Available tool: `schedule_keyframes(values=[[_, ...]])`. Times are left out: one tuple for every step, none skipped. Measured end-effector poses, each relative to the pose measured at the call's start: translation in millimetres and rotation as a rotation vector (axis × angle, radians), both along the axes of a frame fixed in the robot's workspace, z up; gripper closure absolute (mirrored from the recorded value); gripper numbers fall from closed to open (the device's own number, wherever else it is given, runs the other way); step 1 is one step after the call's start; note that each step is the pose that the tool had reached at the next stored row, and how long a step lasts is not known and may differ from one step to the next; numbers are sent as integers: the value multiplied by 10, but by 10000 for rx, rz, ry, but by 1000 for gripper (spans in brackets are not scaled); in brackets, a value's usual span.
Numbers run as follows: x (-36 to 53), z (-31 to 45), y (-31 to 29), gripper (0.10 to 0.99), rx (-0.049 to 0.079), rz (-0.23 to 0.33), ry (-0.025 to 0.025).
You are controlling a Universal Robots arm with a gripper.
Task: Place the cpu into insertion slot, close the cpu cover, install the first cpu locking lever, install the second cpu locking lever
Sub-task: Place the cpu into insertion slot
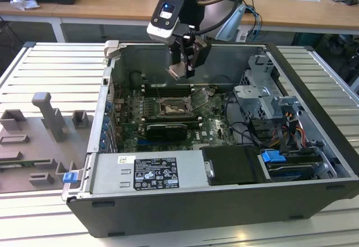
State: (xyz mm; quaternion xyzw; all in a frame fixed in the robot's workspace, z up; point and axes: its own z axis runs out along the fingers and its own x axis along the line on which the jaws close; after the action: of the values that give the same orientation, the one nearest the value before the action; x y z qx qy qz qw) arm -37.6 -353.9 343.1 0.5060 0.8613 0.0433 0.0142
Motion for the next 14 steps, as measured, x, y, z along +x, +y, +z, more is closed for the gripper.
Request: schedule_keyframes(values=[[0, -2, 0, 545, 0, -3, 0], [0, -7, 0, 545, -1, -10, 0], [0, -11, 0, 545, -1, -16, 0], [0, -14, 0, 545, -1, -19, 0], [0, -16, 0, 545, 0, -22, 0], [0, -19, 0, 545, -1, -28, 1], [0, -22, 0, 545, -1, -32, 0], [0, -24, 0, 545, 0, -35, 0], [0, -27, 0, 545, -1, -40, 0], [0, -29, 0, 545, -1, -43, 0], [0, -32, 0, 545, 0, -48, 0], [0, -36, 0, 545, -1, -54, 0], [0, -38, 0, 545, 0, -56, 0], [0, -40, 0, 545, 0, -60, 0]])
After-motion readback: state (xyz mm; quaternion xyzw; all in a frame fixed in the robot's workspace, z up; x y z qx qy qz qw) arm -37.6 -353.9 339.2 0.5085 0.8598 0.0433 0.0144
